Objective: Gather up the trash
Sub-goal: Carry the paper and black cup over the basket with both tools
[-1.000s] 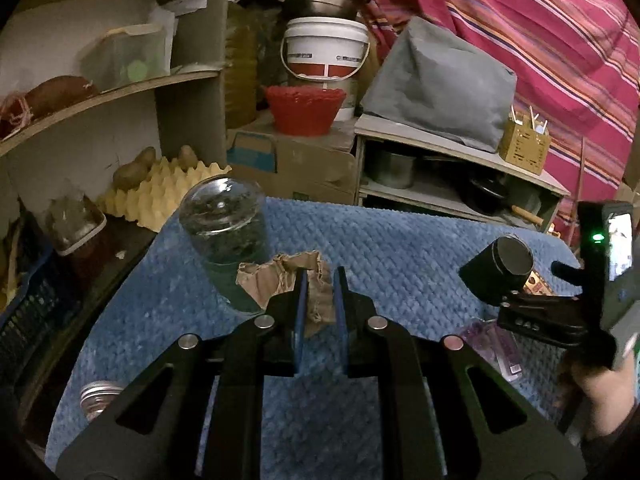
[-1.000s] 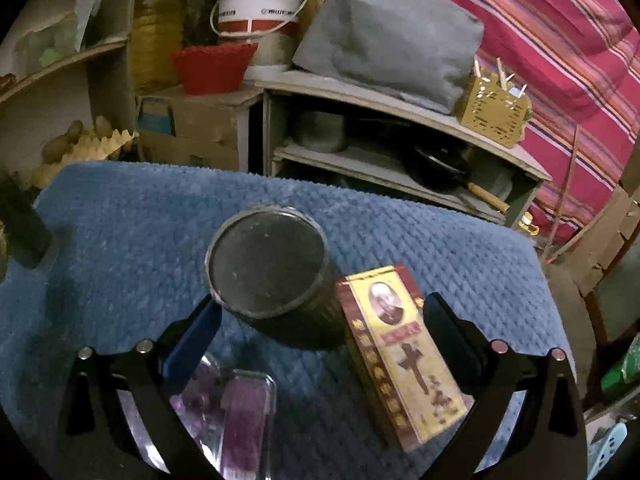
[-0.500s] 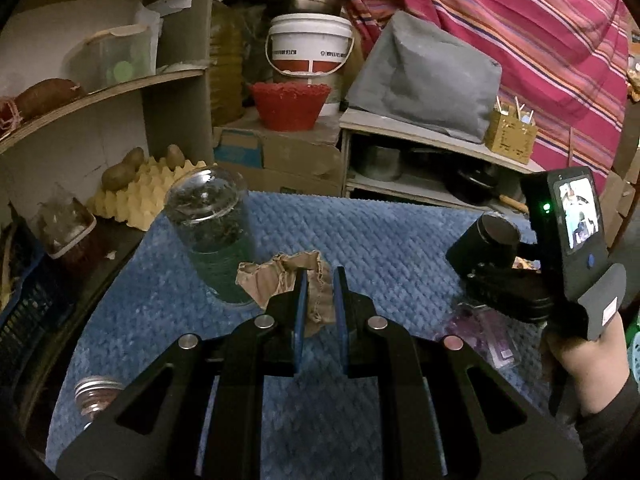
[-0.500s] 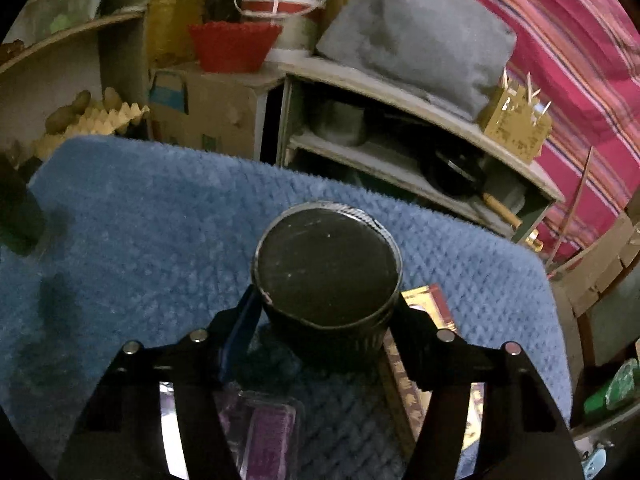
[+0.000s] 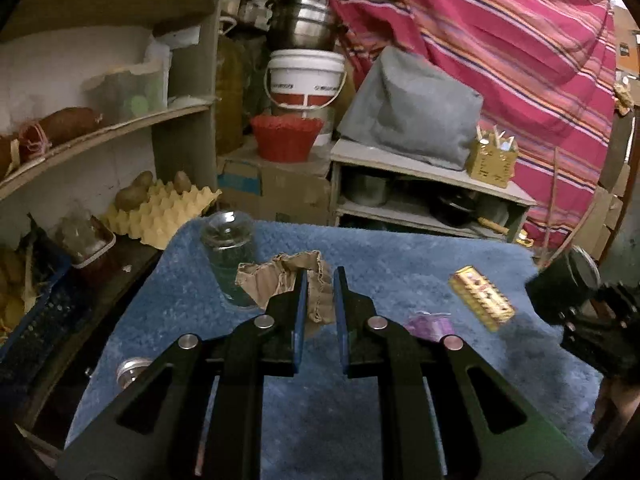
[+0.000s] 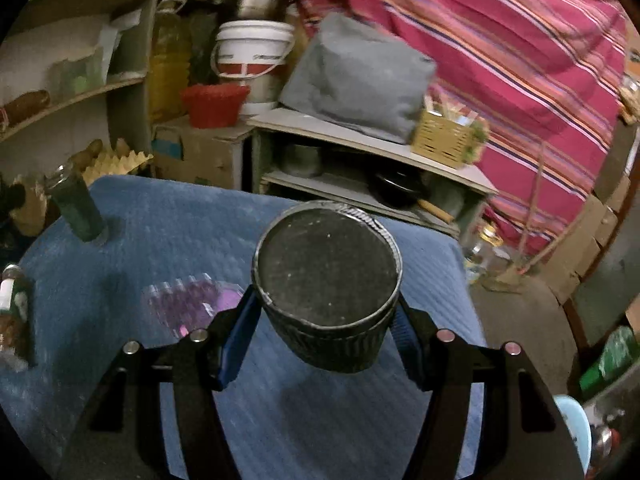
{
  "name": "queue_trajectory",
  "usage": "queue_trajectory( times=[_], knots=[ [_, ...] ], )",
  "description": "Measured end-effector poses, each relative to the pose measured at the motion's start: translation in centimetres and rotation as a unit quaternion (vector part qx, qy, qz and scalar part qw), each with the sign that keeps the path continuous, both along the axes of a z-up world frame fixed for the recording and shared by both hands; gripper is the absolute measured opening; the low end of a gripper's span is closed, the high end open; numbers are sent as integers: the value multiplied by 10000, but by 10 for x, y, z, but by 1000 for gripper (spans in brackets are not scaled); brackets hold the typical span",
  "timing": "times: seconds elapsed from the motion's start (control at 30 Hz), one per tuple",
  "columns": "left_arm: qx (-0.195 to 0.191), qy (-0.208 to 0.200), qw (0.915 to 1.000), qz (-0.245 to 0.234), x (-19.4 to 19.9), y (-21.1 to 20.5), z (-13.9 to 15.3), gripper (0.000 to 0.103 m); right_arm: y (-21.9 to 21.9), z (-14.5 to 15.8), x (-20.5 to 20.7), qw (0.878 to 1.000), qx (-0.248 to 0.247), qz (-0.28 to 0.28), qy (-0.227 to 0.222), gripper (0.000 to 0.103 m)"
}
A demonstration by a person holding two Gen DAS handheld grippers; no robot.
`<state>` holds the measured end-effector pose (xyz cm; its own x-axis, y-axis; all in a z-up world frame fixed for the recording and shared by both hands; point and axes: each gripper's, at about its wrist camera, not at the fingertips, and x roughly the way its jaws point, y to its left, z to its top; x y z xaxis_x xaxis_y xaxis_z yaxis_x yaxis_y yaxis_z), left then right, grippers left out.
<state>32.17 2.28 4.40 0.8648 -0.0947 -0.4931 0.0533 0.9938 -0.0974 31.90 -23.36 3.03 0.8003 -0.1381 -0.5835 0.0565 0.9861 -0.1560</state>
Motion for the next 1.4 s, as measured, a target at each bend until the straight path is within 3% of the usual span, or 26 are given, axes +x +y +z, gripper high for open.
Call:
queue_trajectory(
  times=[0.07,0.17,0.37,0.7,1.17,1.4],
  knots=[
    [-137,13,9997,-223,-12,-14,4,12,-25,3,-28,9998,36,-170,1,63],
    [50,-43,9992,-393,-32,-49,5,12,-62,8,-62,9987,46,-503,-33,63],
    [-36,0,9964,-851,-65,-111,0,12,-136,8,-127,9931,107,-1144,-243,63],
    [115,189,9906,-1347,-108,-201,-24,12,-229,-34,-168,9812,488,-1863,-105,63],
    [118,443,9771,-2077,-128,-305,-60,12,-295,-56,-211,9708,602,-2321,-20,63],
    [95,480,9684,-2447,-128,-359,-76,12,-329,-62,-235,9635,938,-2505,-134,63]
  ],
)
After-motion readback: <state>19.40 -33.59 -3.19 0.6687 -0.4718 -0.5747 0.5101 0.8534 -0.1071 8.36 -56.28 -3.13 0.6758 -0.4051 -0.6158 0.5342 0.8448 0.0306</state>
